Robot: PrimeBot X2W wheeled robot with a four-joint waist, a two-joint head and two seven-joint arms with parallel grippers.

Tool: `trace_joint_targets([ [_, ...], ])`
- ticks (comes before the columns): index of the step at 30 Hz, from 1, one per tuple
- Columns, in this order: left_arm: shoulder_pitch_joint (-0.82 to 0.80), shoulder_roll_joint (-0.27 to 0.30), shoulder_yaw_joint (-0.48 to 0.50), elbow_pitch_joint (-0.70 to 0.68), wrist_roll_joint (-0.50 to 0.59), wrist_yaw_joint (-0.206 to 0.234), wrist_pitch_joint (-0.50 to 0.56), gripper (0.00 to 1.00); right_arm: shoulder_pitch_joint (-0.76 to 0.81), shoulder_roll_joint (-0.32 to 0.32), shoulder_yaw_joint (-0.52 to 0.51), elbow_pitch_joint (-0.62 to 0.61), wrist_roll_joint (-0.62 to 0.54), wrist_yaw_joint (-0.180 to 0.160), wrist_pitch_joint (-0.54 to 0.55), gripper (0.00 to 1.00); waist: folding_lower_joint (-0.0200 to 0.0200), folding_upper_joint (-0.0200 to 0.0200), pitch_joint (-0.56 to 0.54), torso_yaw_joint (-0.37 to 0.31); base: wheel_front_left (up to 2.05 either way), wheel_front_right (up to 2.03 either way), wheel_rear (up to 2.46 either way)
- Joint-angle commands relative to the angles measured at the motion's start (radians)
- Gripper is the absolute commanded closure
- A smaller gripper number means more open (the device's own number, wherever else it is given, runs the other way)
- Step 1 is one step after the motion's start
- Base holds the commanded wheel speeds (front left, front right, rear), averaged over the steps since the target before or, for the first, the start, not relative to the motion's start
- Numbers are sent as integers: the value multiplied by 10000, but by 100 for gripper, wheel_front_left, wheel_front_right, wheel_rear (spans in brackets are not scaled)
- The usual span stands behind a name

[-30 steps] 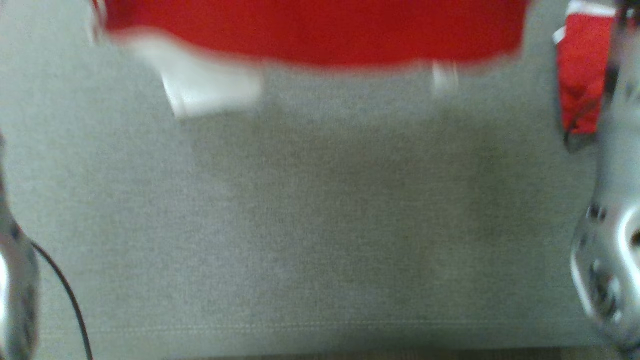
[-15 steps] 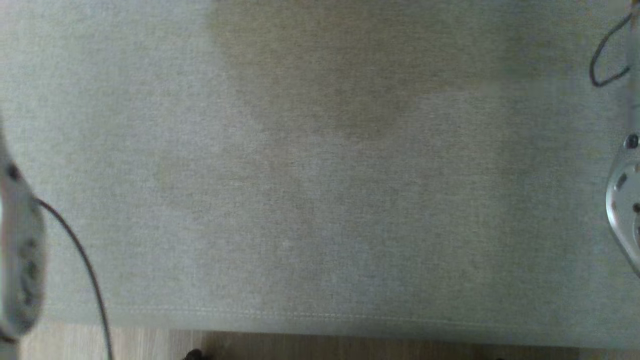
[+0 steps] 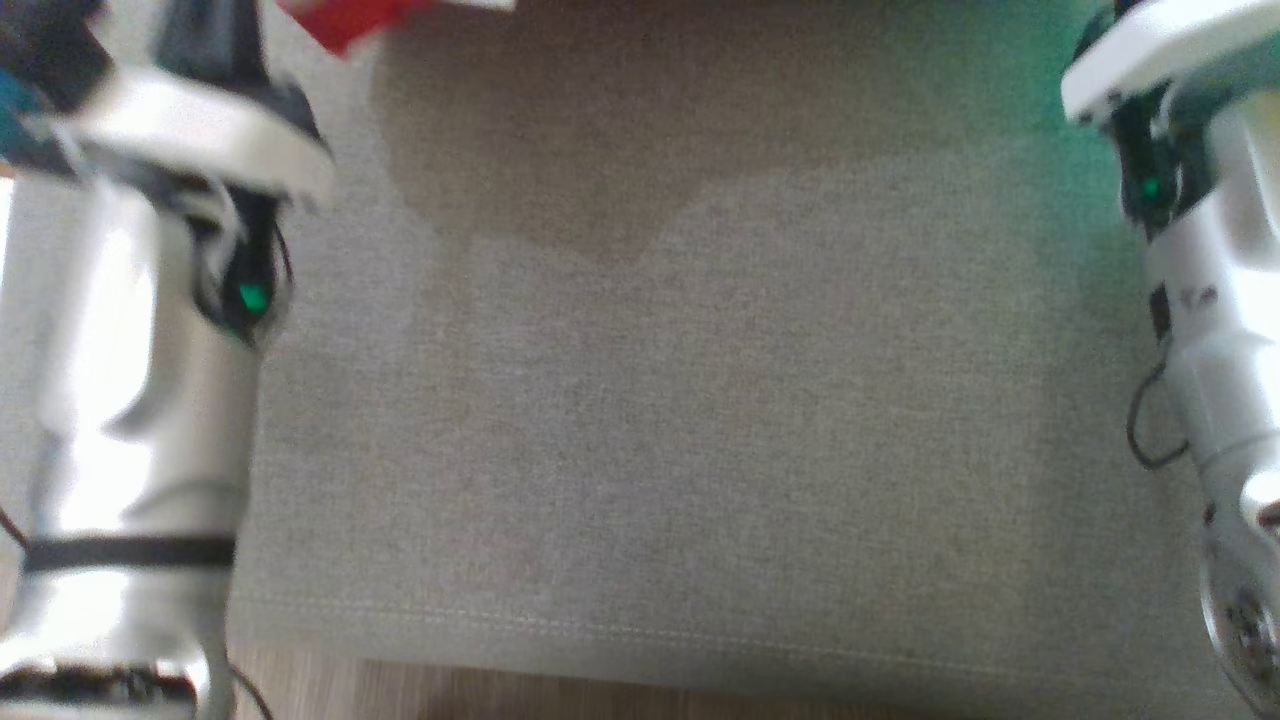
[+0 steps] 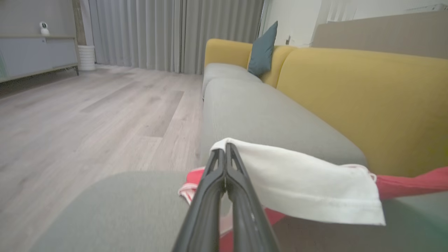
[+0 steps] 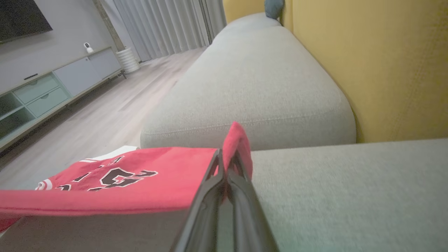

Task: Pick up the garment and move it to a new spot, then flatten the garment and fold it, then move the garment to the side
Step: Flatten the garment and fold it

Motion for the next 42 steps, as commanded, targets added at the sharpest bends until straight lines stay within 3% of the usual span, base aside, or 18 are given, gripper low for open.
trace_joint_targets([
  [1,120,518,113,-351,-156,18,-48,100,119,21,194,-240,193,39,125,100,1,0,-312,60,0,0,0],
  [10,2449,1162,-1381,-499,-995,15,-48,100,2084,-676,1252,-395,863,39,1284,100,1,0,-1526,213,0,0,0],
  [26,4108,2342,-3244,-484,-1637,14,179,100,4301,-1607,2663,-1972,2088,39,3557,100,1,0,-2997,29,0,0,0],
  [34,5317,3167,-3449,-1561,-1956,52,990,100,5772,-2554,3242,-3789,3133,39,5388,100,1,0,-3907,-65,0,0,0],
  [42,6609,4186,-3439,-3436,-2372,260,2236,100,7357,-3581,3075,-5950,3780,39,7401,100,1,0,-4321,62,0,0,0],
])
